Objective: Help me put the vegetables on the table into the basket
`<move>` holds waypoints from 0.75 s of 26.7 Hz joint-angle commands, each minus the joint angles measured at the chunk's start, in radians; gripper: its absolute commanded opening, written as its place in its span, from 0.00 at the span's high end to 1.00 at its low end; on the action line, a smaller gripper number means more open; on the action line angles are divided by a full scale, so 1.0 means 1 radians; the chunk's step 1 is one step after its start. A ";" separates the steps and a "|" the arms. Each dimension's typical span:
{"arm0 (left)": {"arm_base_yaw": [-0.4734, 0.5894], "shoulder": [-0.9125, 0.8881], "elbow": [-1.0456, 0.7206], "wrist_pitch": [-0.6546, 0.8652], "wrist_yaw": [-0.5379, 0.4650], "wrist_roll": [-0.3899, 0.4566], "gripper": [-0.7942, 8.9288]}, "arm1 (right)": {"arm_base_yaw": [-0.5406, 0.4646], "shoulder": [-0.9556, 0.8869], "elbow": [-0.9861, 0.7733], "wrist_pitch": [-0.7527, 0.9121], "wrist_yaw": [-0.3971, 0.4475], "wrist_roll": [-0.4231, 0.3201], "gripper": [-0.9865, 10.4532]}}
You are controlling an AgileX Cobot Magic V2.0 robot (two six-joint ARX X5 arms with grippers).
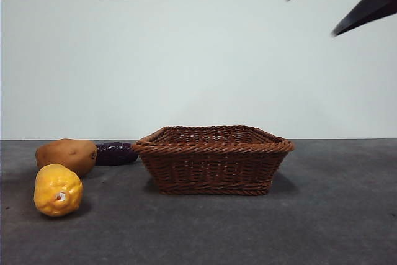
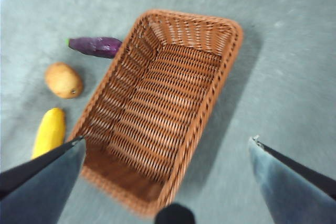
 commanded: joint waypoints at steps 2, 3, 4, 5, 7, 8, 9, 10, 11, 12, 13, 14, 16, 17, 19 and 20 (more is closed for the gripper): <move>-0.002 0.008 0.003 0.000 0.008 -0.006 0.17 | 0.043 0.187 0.107 -0.002 0.044 0.011 0.42; -0.002 0.009 0.003 0.000 0.007 -0.006 0.17 | 0.055 0.231 0.132 -0.002 0.052 0.015 0.42; -0.002 0.011 0.003 0.001 0.008 -0.006 0.17 | 0.067 0.284 0.161 -0.004 0.063 0.018 0.42; -0.002 0.014 0.003 0.000 0.007 -0.006 0.17 | 0.075 0.326 0.181 -0.001 0.076 0.020 0.42; -0.002 0.020 0.003 0.000 0.007 -0.006 0.17 | 0.092 0.401 0.208 0.008 0.103 0.021 0.42; -0.002 0.024 0.003 0.000 0.008 -0.006 0.17 | 0.098 0.435 0.219 0.010 0.114 0.022 0.42; -0.002 0.026 0.003 0.000 0.007 -0.006 0.17 | 0.100 0.468 0.228 0.011 0.127 0.024 0.42; -0.002 0.031 0.003 0.000 0.008 -0.006 0.17 | 0.104 0.500 0.238 0.011 0.132 0.024 0.42; -0.002 0.033 0.003 -0.001 0.007 -0.006 0.17 | 0.108 0.527 0.241 0.016 0.138 0.024 0.42; -0.002 0.037 0.003 -0.002 0.008 -0.006 0.17 | 0.111 0.552 0.241 0.026 0.143 0.024 0.42; -0.002 0.040 0.003 -0.004 0.008 -0.006 0.17 | 0.112 0.573 0.241 0.031 0.143 0.024 0.42; -0.002 0.043 0.003 -0.006 0.008 -0.006 0.17 | 0.114 0.593 0.241 0.034 0.143 0.025 0.42; -0.002 0.048 0.003 -0.005 0.007 -0.006 0.17 | 0.124 0.626 0.241 0.040 0.158 0.024 0.43; -0.002 0.050 0.003 -0.004 0.007 -0.006 0.17 | 0.125 0.639 0.241 0.042 0.170 0.024 0.45; -0.002 0.057 0.003 -0.005 0.007 -0.006 0.17 | 0.132 0.661 0.241 0.045 0.172 0.025 0.48; -0.002 0.060 0.003 -0.005 0.007 -0.006 0.17 | 0.132 0.669 0.241 0.048 0.173 0.027 0.48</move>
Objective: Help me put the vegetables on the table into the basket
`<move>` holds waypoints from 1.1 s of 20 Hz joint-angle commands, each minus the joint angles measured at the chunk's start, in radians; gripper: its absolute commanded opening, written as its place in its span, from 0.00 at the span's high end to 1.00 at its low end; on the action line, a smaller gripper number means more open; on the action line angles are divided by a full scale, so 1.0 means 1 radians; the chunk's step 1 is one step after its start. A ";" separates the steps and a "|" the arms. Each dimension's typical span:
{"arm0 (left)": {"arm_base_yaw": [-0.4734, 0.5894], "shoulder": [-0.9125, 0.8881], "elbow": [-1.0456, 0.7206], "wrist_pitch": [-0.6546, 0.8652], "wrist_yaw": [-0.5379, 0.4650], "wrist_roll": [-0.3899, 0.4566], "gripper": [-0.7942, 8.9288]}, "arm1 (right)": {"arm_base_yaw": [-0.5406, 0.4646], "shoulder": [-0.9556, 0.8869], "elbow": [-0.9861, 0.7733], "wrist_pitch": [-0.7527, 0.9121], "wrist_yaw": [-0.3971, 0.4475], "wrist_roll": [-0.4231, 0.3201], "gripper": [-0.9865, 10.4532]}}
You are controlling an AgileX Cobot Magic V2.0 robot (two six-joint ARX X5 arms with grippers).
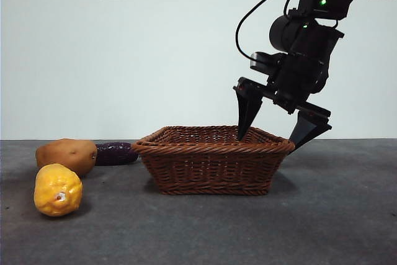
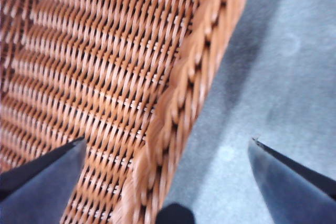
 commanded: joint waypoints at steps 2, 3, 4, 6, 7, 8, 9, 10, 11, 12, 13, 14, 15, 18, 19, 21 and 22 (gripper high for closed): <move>-0.002 0.011 0.003 0.001 0.007 -0.006 0.17 | 0.010 0.039 0.004 0.030 0.017 0.034 0.52; -0.002 0.016 0.003 0.001 0.007 -0.006 0.17 | 0.010 0.044 0.004 0.042 0.019 0.042 0.60; -0.002 0.018 0.003 0.001 0.007 -0.006 0.17 | 0.012 0.049 0.004 0.045 0.018 0.051 0.64; -0.002 0.022 0.003 0.001 0.007 -0.006 0.17 | 0.021 0.065 0.004 0.053 0.024 0.057 0.64; -0.002 0.023 0.003 0.000 0.007 -0.006 0.17 | 0.024 0.073 0.004 0.058 0.032 0.061 0.65; -0.002 0.023 0.003 0.001 0.007 -0.006 0.17 | 0.024 0.076 0.004 0.060 0.032 0.065 0.72; -0.002 0.023 0.003 0.001 0.007 -0.006 0.18 | 0.024 0.077 0.004 0.066 0.031 0.066 0.81; -0.002 0.023 0.003 0.000 0.007 -0.006 0.18 | 0.024 0.077 0.004 0.076 0.031 0.067 0.84; -0.002 0.023 0.003 0.000 0.007 -0.006 0.18 | 0.024 0.077 0.004 0.082 0.034 0.071 0.84; -0.002 0.023 0.003 -0.001 0.007 -0.007 0.18 | 0.024 0.077 0.004 0.084 0.053 0.083 0.84; -0.002 0.023 0.003 -0.005 0.006 -0.007 0.18 | 0.024 0.077 0.004 0.087 0.056 0.082 0.89; -0.002 0.026 0.003 -0.009 0.006 -0.007 0.18 | 0.024 0.077 0.004 0.094 0.053 0.083 0.93; -0.002 0.028 0.003 -0.013 0.005 -0.011 0.18 | 0.024 0.077 0.004 0.103 0.048 0.087 0.92; -0.002 0.041 0.003 -0.017 -0.014 -0.022 0.18 | 0.024 0.066 0.004 0.112 0.033 0.110 0.92; -0.002 0.045 0.003 -0.021 -0.050 -0.022 0.18 | 0.024 0.047 0.004 0.108 0.027 0.109 0.92; -0.002 0.059 0.003 -0.025 -0.072 -0.028 0.18 | 0.024 -0.024 0.004 0.106 0.027 0.108 0.92; -0.002 0.070 0.003 -0.024 -0.072 -0.050 0.18 | 0.024 -0.077 0.004 0.106 0.027 0.108 0.92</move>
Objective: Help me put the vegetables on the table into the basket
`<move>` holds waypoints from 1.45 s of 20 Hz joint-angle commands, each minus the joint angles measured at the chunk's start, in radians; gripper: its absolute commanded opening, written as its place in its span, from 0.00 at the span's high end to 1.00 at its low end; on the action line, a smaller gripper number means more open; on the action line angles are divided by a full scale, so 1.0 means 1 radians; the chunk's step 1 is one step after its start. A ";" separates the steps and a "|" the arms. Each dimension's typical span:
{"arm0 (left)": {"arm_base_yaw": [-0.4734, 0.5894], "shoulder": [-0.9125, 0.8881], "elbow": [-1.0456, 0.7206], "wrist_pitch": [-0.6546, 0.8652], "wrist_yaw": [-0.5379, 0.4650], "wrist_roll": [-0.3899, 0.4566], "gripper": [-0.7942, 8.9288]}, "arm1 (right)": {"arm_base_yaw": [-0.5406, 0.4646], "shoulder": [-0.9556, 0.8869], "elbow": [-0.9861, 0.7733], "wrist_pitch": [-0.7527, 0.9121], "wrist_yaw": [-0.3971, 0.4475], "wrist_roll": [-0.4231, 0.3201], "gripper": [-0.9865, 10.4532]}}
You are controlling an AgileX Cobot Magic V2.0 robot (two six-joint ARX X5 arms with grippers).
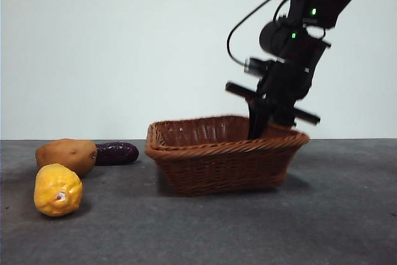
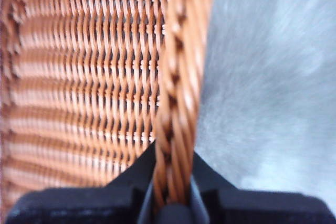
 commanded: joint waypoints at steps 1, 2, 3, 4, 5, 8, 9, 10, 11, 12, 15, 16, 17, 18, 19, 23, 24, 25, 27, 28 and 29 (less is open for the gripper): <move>-0.002 0.026 0.003 0.000 -0.001 -0.037 0.18 | 0.001 -0.142 -0.002 0.013 0.003 -0.031 0.92; -0.002 0.046 0.003 0.000 -0.001 -0.043 0.18 | 0.001 -0.207 -0.002 0.009 0.006 -0.040 0.92; -0.009 0.071 0.003 0.002 -0.001 -0.056 0.18 | 0.001 -0.271 -0.002 0.002 0.011 -0.056 0.92; -0.023 0.101 0.003 0.002 -0.004 -0.057 0.18 | 0.000 -0.334 -0.002 -0.010 0.025 -0.067 0.92; -0.041 0.139 0.003 0.002 -0.028 -0.072 0.18 | 0.000 -0.396 -0.002 -0.026 0.031 -0.087 0.92; -0.115 0.269 0.003 0.017 -0.103 -0.125 0.18 | 0.000 -0.539 -0.002 -0.085 0.031 -0.125 0.92; -0.143 0.310 0.003 0.036 -0.126 -0.158 0.18 | 0.000 -0.573 -0.002 -0.108 0.031 -0.137 0.92; -0.169 0.350 0.003 0.061 -0.143 -0.195 0.18 | 0.000 -0.600 -0.002 -0.127 0.031 -0.143 0.92; -0.190 0.386 0.003 0.081 -0.154 -0.228 0.18 | 0.000 -0.621 -0.002 -0.143 0.031 -0.156 0.92; -0.211 0.422 0.003 0.100 -0.159 -0.256 0.18 | 0.000 -0.637 -0.002 -0.159 0.031 -0.167 0.92; -0.267 0.519 0.003 0.137 -0.164 -0.342 0.18 | 0.000 -0.659 -0.002 -0.200 0.031 -0.190 0.92; -0.287 0.551 0.003 0.145 -0.185 -0.369 0.18 | 0.000 -0.663 -0.002 -0.217 0.030 -0.202 0.92; -0.303 0.573 0.003 0.148 -0.213 -0.391 0.18 | 0.000 -0.663 -0.002 -0.229 0.031 -0.212 0.92; -0.322 0.595 0.003 0.150 -0.251 -0.411 0.18 | 0.000 -0.663 -0.002 -0.241 0.029 -0.219 0.92; -0.338 0.610 0.003 0.154 -0.276 -0.428 0.18 | 0.000 -0.663 -0.002 -0.246 0.027 -0.230 0.92; -0.386 0.652 0.003 0.168 -0.354 -0.507 0.18 | 0.000 -0.663 -0.002 -0.244 0.023 -0.239 0.92; -0.392 0.663 0.003 0.165 -0.369 -0.526 0.18 | 0.000 -0.663 -0.002 -0.244 0.023 -0.239 0.92; -0.394 0.676 0.003 0.158 -0.370 -0.550 0.18 | 0.000 -0.663 -0.002 -0.245 0.023 -0.240 0.92; -0.397 0.702 0.003 0.154 -0.367 -0.588 0.18 | 0.000 -0.663 -0.002 -0.246 0.010 -0.243 0.92; -0.403 0.713 0.003 0.153 -0.367 -0.597 0.18 | 0.000 -0.663 -0.002 -0.247 -0.006 -0.243 0.92; -0.406 0.718 0.003 0.152 -0.370 -0.605 0.18 | 0.000 -0.663 -0.002 -0.246 -0.016 -0.243 0.92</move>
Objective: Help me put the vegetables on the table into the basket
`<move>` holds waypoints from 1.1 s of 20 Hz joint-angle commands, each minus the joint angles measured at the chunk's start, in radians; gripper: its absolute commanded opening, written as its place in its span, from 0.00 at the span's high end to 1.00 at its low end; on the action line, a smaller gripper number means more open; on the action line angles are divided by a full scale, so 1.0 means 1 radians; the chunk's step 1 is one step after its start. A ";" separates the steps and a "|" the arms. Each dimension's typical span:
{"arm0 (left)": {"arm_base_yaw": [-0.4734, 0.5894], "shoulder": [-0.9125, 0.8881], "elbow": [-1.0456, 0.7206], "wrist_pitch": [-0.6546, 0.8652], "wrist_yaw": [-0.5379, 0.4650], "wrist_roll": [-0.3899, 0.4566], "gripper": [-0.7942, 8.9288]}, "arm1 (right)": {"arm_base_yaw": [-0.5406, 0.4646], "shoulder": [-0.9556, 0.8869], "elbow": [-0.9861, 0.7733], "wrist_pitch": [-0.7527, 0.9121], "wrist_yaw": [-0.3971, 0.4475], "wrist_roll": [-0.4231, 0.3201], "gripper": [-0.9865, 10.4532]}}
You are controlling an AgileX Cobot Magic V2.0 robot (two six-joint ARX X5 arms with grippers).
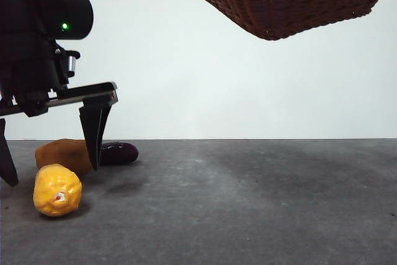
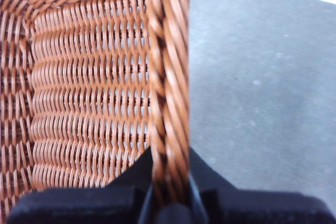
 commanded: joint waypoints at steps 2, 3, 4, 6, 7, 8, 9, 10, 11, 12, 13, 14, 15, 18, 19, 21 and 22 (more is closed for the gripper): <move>-0.016 0.024 0.002 0.000 -0.015 -0.051 0.18 | 0.001 -0.006 -0.001 0.015 -0.024 0.001 0.92; -0.020 0.028 0.002 0.000 -0.023 -0.069 0.18 | 0.001 -0.006 -0.001 0.015 -0.027 0.001 0.92; -0.022 0.029 0.002 0.000 -0.029 -0.080 0.18 | 0.001 -0.006 -0.001 0.015 -0.028 0.001 0.92; -0.022 0.032 0.002 0.000 -0.030 -0.085 0.22 | 0.001 -0.006 -0.001 0.014 -0.027 0.000 0.92; -0.022 0.034 0.002 -0.005 -0.030 -0.086 0.30 | 0.001 -0.006 -0.001 0.014 -0.027 0.000 0.92; -0.022 0.037 0.002 -0.011 -0.030 -0.085 0.38 | 0.001 -0.006 -0.001 0.015 -0.028 0.000 0.92; -0.022 0.040 0.002 -0.015 -0.030 -0.085 0.41 | 0.001 -0.006 -0.001 0.015 -0.028 0.000 0.92; -0.022 0.042 0.002 -0.016 -0.030 -0.085 0.41 | 0.001 -0.006 -0.001 0.015 -0.029 -0.002 0.92; -0.022 0.042 0.002 -0.015 -0.029 -0.085 0.41 | 0.001 -0.006 -0.001 0.014 -0.035 -0.006 0.92; -0.022 0.042 0.002 -0.015 -0.030 -0.086 0.41 | 0.001 -0.006 -0.001 0.014 -0.043 -0.006 0.92; -0.022 0.042 0.002 -0.014 -0.030 -0.091 0.42 | 0.001 -0.006 -0.001 0.014 -0.047 -0.007 0.92; -0.022 0.042 0.002 -0.014 -0.030 -0.094 0.47 | 0.001 -0.006 -0.001 0.014 -0.047 -0.007 0.92; -0.022 0.042 0.002 -0.014 -0.030 -0.094 0.59 | 0.001 -0.006 -0.001 0.014 -0.047 -0.008 0.92; -0.022 0.042 0.002 -0.002 -0.029 -0.092 0.71 | 0.001 -0.006 -0.001 0.014 -0.047 -0.010 0.92; -0.022 0.042 0.002 0.008 -0.028 -0.092 0.74 | 0.001 -0.006 -0.001 0.014 -0.047 -0.011 0.92; -0.022 0.042 0.002 0.011 -0.027 -0.092 0.86 | 0.001 -0.006 -0.001 0.011 -0.047 -0.014 0.92; -0.022 0.042 0.002 0.013 -0.027 -0.092 0.91 | 0.001 -0.006 -0.001 0.009 -0.047 -0.015 0.92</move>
